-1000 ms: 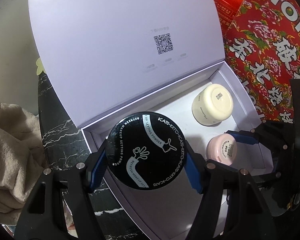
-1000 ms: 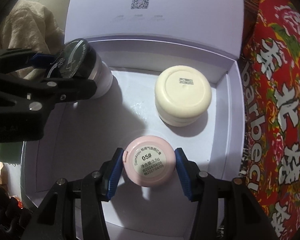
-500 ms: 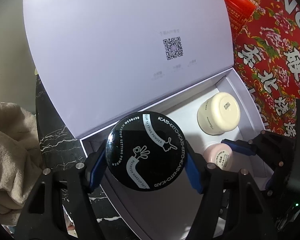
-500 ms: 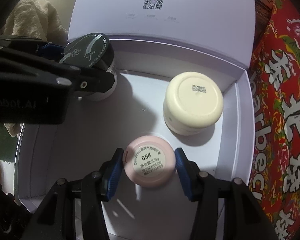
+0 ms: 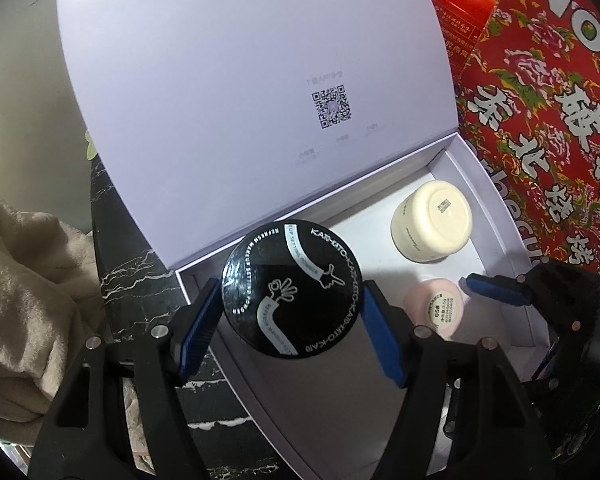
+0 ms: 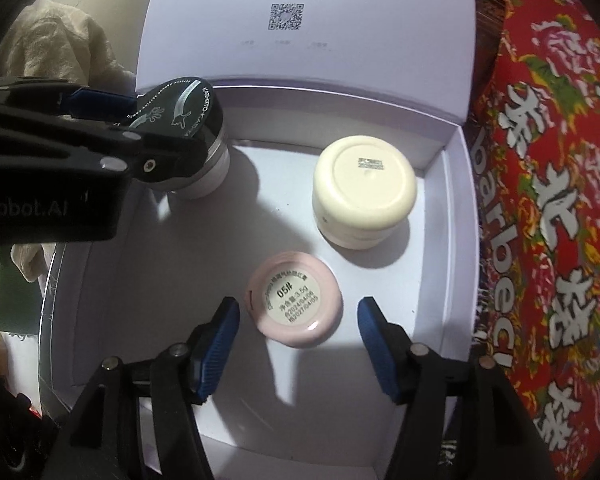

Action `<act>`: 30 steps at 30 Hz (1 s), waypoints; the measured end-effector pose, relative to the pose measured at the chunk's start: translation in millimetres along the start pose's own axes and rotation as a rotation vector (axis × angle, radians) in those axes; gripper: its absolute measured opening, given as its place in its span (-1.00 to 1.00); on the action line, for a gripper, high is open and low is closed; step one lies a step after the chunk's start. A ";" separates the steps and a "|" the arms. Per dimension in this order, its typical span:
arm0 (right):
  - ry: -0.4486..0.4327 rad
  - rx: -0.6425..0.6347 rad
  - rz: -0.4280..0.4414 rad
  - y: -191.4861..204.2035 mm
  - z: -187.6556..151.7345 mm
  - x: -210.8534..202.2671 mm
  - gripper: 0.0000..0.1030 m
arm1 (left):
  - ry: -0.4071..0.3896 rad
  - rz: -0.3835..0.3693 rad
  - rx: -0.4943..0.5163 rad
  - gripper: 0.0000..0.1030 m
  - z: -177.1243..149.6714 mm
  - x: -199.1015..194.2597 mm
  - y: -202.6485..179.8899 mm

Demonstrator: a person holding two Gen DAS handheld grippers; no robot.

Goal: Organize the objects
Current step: 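Open both grippers to release the black and pink compacts in the box, then withdraw both grippers from the box toward the hair clips on the table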

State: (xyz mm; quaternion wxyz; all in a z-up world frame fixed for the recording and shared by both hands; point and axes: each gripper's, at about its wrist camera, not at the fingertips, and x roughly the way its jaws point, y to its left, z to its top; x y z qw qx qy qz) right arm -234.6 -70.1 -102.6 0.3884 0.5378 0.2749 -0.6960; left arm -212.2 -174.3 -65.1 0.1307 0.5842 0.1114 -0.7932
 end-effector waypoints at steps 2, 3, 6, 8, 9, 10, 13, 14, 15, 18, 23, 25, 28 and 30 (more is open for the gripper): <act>-0.001 0.003 -0.003 0.7 -2.2 -4.2 0.22 | -0.004 0.006 0.000 0.32 -3.2 -4.2 -2.2; -0.001 0.008 -0.004 1.1 -4.0 -7.2 0.22 | -0.006 0.005 -0.002 0.32 -5.0 -6.8 -2.9; 0.005 0.022 0.001 1.3 -9.0 -13.0 0.23 | -0.011 -0.001 -0.010 0.31 -9.7 -14.3 -4.4; 0.006 0.026 0.001 2.2 -13.2 -17.2 0.23 | -0.013 -0.007 -0.013 0.31 -12.4 -19.4 -5.1; 0.007 0.027 0.001 3.1 -16.0 -19.9 0.23 | -0.015 -0.004 -0.013 0.31 -14.8 -22.8 -5.9; 0.008 0.028 0.003 3.9 -18.3 -22.0 0.25 | -0.018 -0.001 -0.011 0.31 -14.2 -25.0 -3.0; 0.008 0.029 0.011 6.8 -25.6 -29.3 0.28 | -0.037 0.003 -0.004 0.31 -15.9 -29.1 -9.6; 0.006 0.029 0.011 8.0 -28.1 -32.3 0.28 | -0.044 0.004 -0.002 0.31 -19.0 -33.8 -11.1; 0.004 0.027 0.011 9.0 -30.0 -34.7 0.28 | -0.048 0.002 0.000 0.31 -15.6 -46.5 -2.2; -0.003 0.021 0.009 14.9 -35.7 -42.9 0.29 | -0.056 0.006 0.003 0.31 -20.7 -57.3 -1.4; -0.017 0.018 0.007 10.1 -27.4 -62.3 0.29 | -0.051 -0.003 -0.004 0.31 -34.6 -66.6 1.5; -0.021 0.020 0.003 13.3 -20.9 -65.3 0.31 | -0.045 -0.009 -0.005 0.31 -40.7 -70.7 -1.1; -0.023 0.023 -0.001 10.6 -40.3 -76.8 0.33 | -0.041 -0.012 0.001 0.31 -48.5 -75.3 -5.3; -0.022 0.027 -0.005 11.9 -45.7 -84.1 0.34 | -0.038 -0.009 0.009 0.31 -54.0 -78.4 -10.2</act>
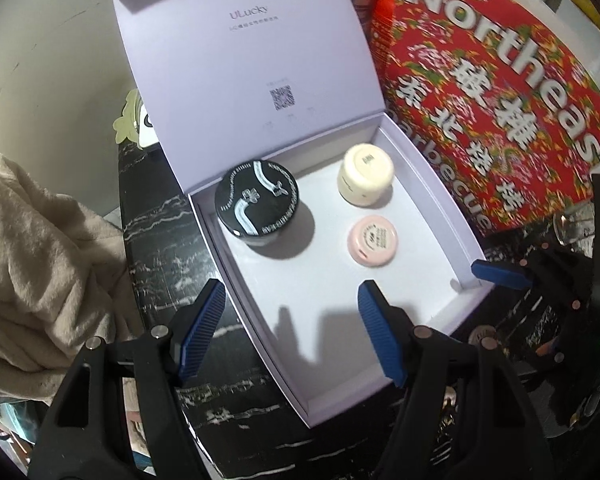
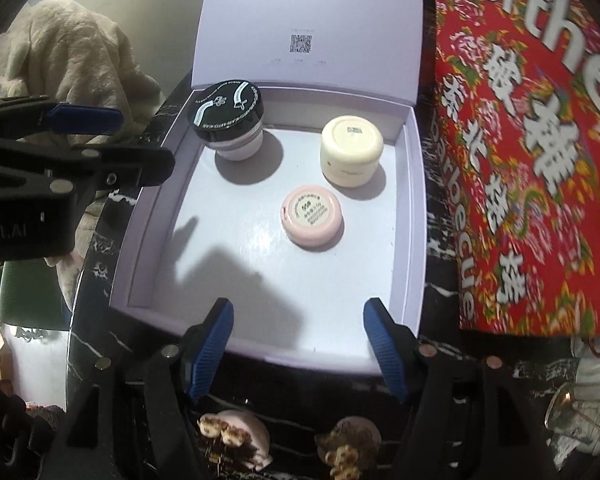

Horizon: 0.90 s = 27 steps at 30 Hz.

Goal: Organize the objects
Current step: 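Withdraw both grippers from the box toward the hair clips on the table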

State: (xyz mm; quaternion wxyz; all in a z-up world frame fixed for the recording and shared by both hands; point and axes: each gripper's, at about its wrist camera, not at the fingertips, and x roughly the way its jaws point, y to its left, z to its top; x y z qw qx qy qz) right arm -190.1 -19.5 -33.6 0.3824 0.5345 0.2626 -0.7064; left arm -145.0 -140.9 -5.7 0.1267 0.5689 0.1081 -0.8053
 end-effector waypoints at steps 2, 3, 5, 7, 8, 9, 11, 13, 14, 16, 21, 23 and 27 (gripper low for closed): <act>0.003 0.005 -0.002 7.2 -3.9 4.6 0.34 | 0.000 -0.002 0.010 0.31 -5.2 -2.5 -5.4; 0.004 0.008 -0.003 1.6 -14.5 1.2 0.34 | 0.001 -0.005 0.015 0.31 -7.4 -3.1 -8.2; 0.005 0.014 -0.006 -4.5 -26.7 -2.7 0.34 | 0.001 -0.008 0.026 0.31 -11.9 -4.6 -14.2; 0.008 0.025 -0.009 -7.0 -34.6 -5.0 0.34 | -0.001 -0.011 0.035 0.31 -15.9 -6.3 -19.7; 0.010 0.030 -0.010 -8.3 -38.2 -6.3 0.34 | 0.000 -0.013 0.041 0.31 -17.9 -6.9 -23.1; 0.012 0.036 -0.011 -9.2 -41.3 -6.8 0.34 | 0.000 -0.016 0.048 0.31 -19.9 -7.6 -26.6; 0.015 0.046 -0.011 -10.8 -47.2 -7.6 0.34 | -0.001 -0.018 0.059 0.31 -22.9 -9.3 -32.2; 0.018 0.055 -0.012 -11.9 -52.7 -8.5 0.34 | -0.003 -0.020 0.071 0.31 -26.0 -11.1 -38.0; 0.019 0.062 -0.014 -13.0 -55.5 -9.1 0.34 | -0.002 -0.022 0.078 0.31 -27.8 -11.8 -41.1; 0.020 0.074 -0.021 -16.2 -60.2 -9.9 0.34 | 0.003 -0.021 0.090 0.31 -31.3 -12.3 -47.1; 0.020 0.109 -0.028 -22.4 -71.6 -13.4 0.34 | 0.013 -0.024 0.104 0.31 -39.0 -13.7 -58.0; 0.019 0.120 -0.031 -24.4 -76.0 -15.3 0.34 | 0.019 -0.027 0.101 0.31 -41.8 -13.7 -61.2; 0.021 0.145 -0.034 -27.9 -86.3 -18.4 0.35 | 0.026 -0.039 0.091 0.31 -47.2 -14.5 -66.6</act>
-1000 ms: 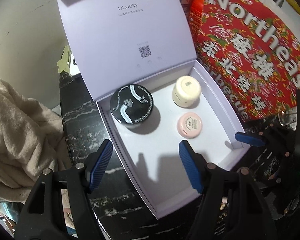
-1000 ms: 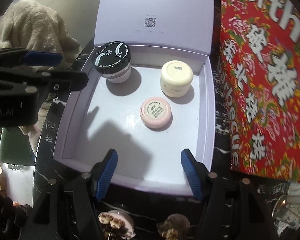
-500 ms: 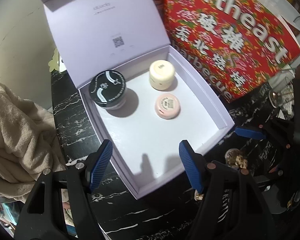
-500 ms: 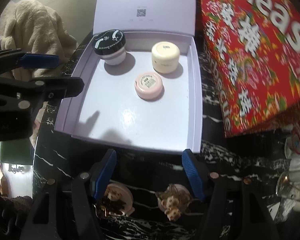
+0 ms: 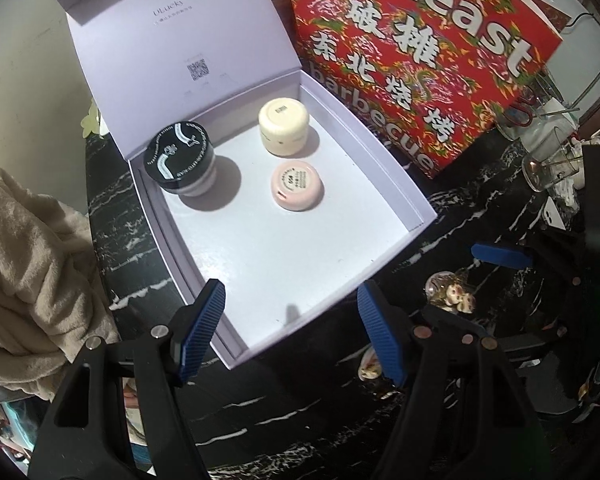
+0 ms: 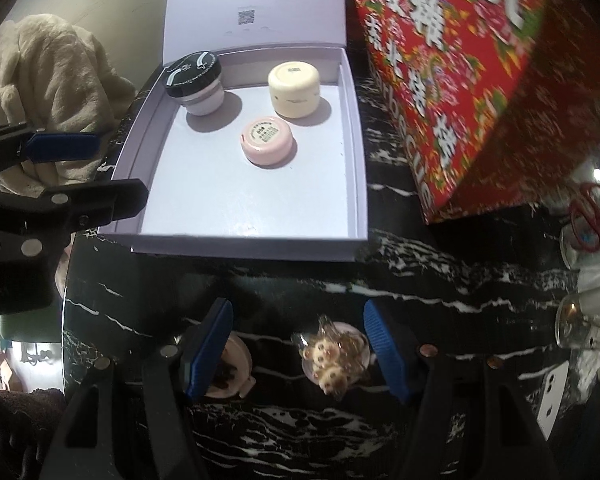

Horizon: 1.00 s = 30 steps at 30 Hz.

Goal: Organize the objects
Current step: 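Withdraw both grippers from the box toward the hair clips on the table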

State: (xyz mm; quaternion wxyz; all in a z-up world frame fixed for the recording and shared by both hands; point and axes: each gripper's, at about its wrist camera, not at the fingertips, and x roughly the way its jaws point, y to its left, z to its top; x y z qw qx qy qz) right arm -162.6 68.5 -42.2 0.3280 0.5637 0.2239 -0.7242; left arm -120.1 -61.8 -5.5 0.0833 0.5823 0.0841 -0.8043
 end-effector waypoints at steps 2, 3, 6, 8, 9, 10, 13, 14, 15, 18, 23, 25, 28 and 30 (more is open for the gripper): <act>0.004 0.011 -0.001 -1.7 -4.8 -0.9 0.35 | 0.002 -0.004 0.003 0.31 -2.7 -0.6 -4.0; 0.005 0.015 -0.002 -2.2 -7.1 -1.3 0.35 | 0.002 -0.004 0.009 0.31 -4.1 -1.1 -6.5; 0.006 0.027 -0.007 -4.1 -14.0 -3.3 0.35 | 0.001 -0.004 0.025 0.31 -8.7 -2.3 -14.0; 0.007 0.038 -0.010 -5.9 -18.5 -4.7 0.35 | 0.006 -0.011 0.030 0.31 -12.1 -2.2 -18.4; 0.007 0.045 -0.010 -6.9 -20.6 -5.5 0.35 | 0.008 -0.013 0.033 0.31 -13.9 -2.3 -20.4; 0.007 0.052 -0.010 -7.7 -22.5 -6.3 0.35 | 0.009 -0.015 0.036 0.31 -15.9 -2.5 -22.3; 0.005 0.061 -0.014 -8.3 -28.0 -8.6 0.35 | 0.013 -0.021 0.050 0.31 -21.5 -3.4 -27.5; 0.005 0.064 -0.015 -8.6 -29.9 -9.7 0.35 | 0.013 -0.022 0.054 0.31 -23.1 -3.8 -29.0; 0.005 0.066 -0.016 -8.8 -31.8 -10.6 0.35 | 0.013 -0.023 0.058 0.31 -24.7 -4.2 -30.5; 0.006 0.073 -0.017 -9.4 -37.3 -12.5 0.35 | 0.014 -0.027 0.067 0.31 -28.5 -4.7 -33.8; 0.012 0.099 -0.018 -13.1 -47.7 -12.3 0.35 | 0.026 -0.042 0.071 0.31 -35.6 -1.7 -39.1; 0.017 0.114 -0.017 -15.8 -52.4 -10.8 0.35 | 0.032 -0.055 0.070 0.31 -39.0 0.1 -40.6; 0.025 0.138 -0.009 -19.2 -59.2 -7.9 0.35 | 0.046 -0.066 0.070 0.31 -44.4 3.5 -43.6; 0.033 0.148 -0.006 -20.4 -63.5 -5.4 0.35 | 0.057 -0.076 0.069 0.31 -48.5 6.5 -45.5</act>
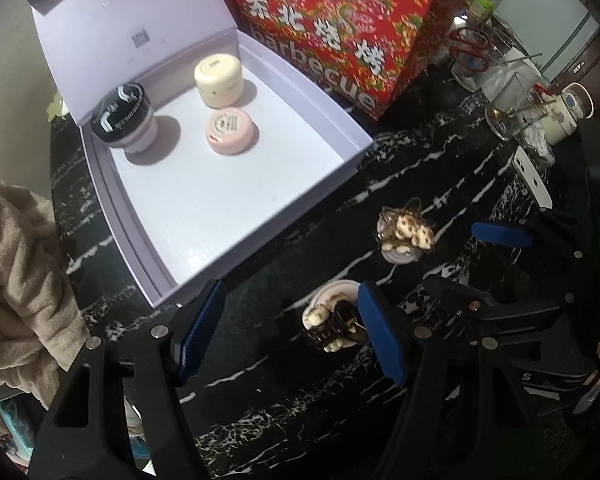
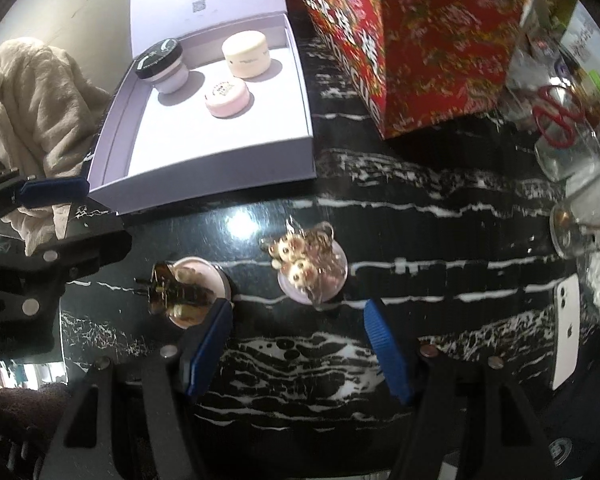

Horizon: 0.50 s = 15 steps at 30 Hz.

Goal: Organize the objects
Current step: 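Withdraw both grippers from the box toward the hair clips on the table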

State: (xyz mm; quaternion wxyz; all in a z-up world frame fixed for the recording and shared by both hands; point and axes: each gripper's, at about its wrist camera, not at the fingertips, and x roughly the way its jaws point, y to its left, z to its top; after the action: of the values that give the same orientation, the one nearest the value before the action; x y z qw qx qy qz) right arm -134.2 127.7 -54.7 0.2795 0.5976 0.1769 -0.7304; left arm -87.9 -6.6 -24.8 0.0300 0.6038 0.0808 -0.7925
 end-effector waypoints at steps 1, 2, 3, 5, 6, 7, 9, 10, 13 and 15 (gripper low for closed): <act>0.005 0.005 0.001 -0.9 -2.1 1.6 0.35 | 0.005 -0.006 -0.001 0.31 -1.8 1.6 -1.0; 0.010 0.011 0.003 -1.9 -4.0 3.2 0.35 | 0.009 -0.012 -0.003 0.31 -3.7 3.2 -2.0; 0.013 0.016 0.005 -2.8 -5.6 4.6 0.35 | 0.014 -0.017 -0.003 0.31 -5.4 4.8 -3.0; 0.019 0.031 0.010 -5.3 -9.6 7.8 0.35 | 0.023 -0.029 -0.005 0.31 -8.5 7.3 -5.2; 0.021 0.037 0.012 -6.3 -11.4 8.9 0.35 | 0.024 -0.035 -0.005 0.31 -9.8 8.3 -6.2; 0.024 0.045 0.013 -7.8 -13.5 10.4 0.35 | 0.026 -0.041 -0.005 0.31 -10.7 9.4 -7.3; 0.027 0.059 0.009 -10.0 -17.0 12.3 0.35 | 0.034 -0.052 -0.006 0.31 -13.1 11.4 -9.9; 0.027 0.059 0.000 -11.1 -18.6 13.4 0.35 | 0.043 -0.055 -0.008 0.31 -13.6 12.7 -10.6; 0.013 0.075 0.006 -14.7 -22.8 13.7 0.35 | 0.055 -0.076 -0.024 0.31 -15.9 15.8 -12.1; 0.006 0.094 0.009 -17.5 -24.5 14.4 0.35 | 0.063 -0.085 -0.020 0.31 -17.4 18.6 -14.5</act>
State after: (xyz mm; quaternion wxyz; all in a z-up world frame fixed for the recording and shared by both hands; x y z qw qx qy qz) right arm -127.9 153.1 -75.5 0.2540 0.6130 0.1405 -0.7348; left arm -78.5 11.5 -45.9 0.0001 0.6243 0.1152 -0.7727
